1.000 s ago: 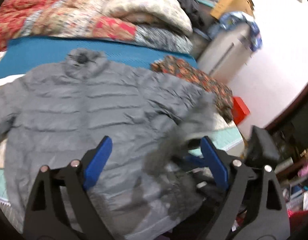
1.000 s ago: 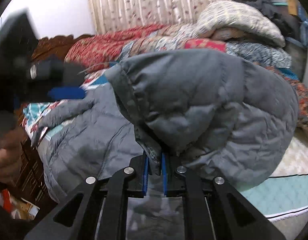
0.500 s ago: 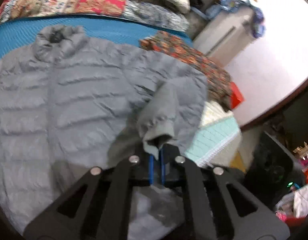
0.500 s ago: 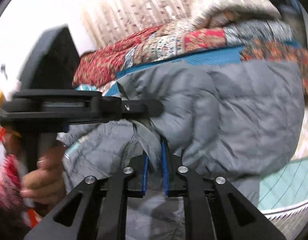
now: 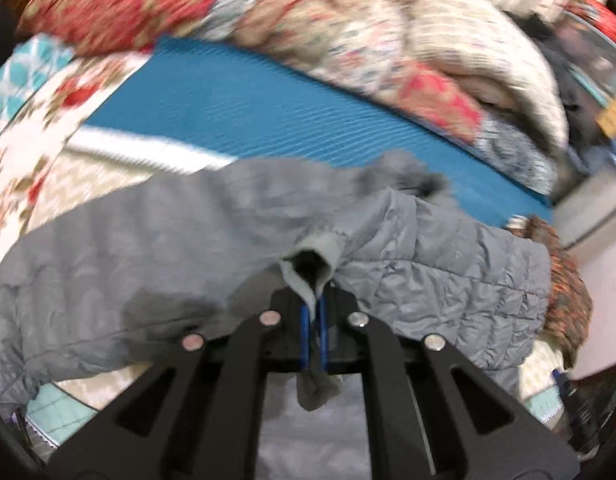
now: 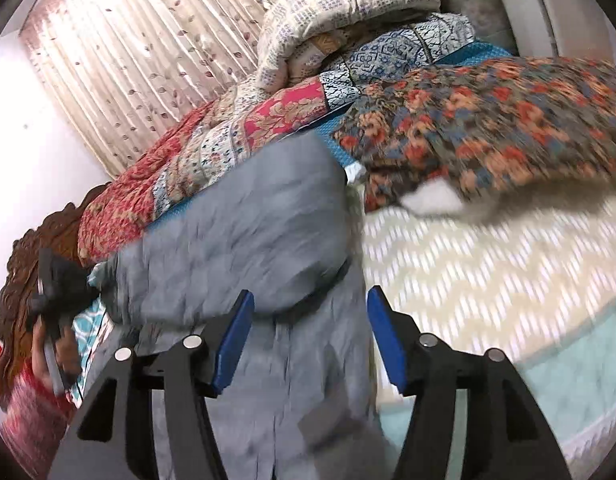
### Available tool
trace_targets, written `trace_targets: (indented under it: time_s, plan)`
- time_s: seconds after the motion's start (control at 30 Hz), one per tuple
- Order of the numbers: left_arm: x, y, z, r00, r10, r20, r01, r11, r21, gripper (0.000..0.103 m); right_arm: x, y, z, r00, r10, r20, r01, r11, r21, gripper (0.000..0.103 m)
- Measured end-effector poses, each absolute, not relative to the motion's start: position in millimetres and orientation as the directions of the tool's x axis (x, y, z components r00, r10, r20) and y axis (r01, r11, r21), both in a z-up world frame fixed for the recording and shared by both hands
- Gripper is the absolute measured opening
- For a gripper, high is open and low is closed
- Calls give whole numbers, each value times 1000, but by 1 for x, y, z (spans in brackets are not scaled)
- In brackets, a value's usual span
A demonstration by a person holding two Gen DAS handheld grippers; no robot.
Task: Fold large clothes
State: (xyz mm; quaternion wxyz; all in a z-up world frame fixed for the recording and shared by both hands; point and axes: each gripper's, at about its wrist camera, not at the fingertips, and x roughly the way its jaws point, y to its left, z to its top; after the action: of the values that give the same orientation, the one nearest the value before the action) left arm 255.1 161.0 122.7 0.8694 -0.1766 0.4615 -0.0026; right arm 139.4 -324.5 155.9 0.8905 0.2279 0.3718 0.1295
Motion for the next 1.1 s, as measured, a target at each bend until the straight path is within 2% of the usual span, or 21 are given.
trace_targets:
  time_s: [0.2,0.23,0.27,0.33,0.43,0.5,0.57,0.6,0.67,0.73,0.83,0.9,0.97,1.03,1.1]
  plan:
    - [268,182,66,477,-133,-869,-235,933,-272,6,221,-277,147,609,433,-665,-112,876,468,69]
    - [271,183,55,455,-122,-882,-249,934,-258,12,234,-270,137,576,417,-703,-97,889,447,69]
    - [273,183,45,436,-105,-894,-260,936,-237,20,252,-258,118,515,346,-784,-51,926,375,69]
    - [275,184,32,421,-95,-902,-265,938,-223,22,276,-250,76,379,230,-896,25,966,258,69]
    - [263,189,44,472,-104,-875,-266,930,-254,22,276,-240,80,420,164,-893,16,982,188,69]
    - [243,194,69,543,-120,-831,-234,929,-286,22,264,-236,92,456,113,-883,20,990,137,69]
    - [209,204,103,617,-157,-771,-167,932,-323,24,237,-242,115,560,78,-825,33,993,116,68]
    - [193,212,116,649,-167,-742,-146,930,-337,28,228,-245,123,592,79,-802,35,992,123,68]
    - [142,239,147,733,-137,-667,-140,929,-344,64,204,-243,138,635,116,-763,13,987,161,68]
    - [99,262,164,787,-48,-615,-193,928,-319,77,179,-230,148,652,190,-734,-61,978,198,68]
    - [22,302,177,812,107,-574,-311,911,-270,78,159,-168,160,624,304,-720,-243,951,191,68]
    - [-33,327,175,803,185,-567,-397,875,-277,83,140,-106,166,561,389,-731,-426,892,148,68]
    - [-80,348,167,783,248,-570,-476,829,-293,90,110,-25,173,503,449,-738,-631,774,41,68]
    - [-110,359,156,751,288,-594,-530,800,-282,96,80,38,175,471,473,-745,-760,646,-71,67]
    - [-134,367,145,722,309,-619,-567,777,-273,97,47,111,171,419,497,-760,-864,475,-166,67]
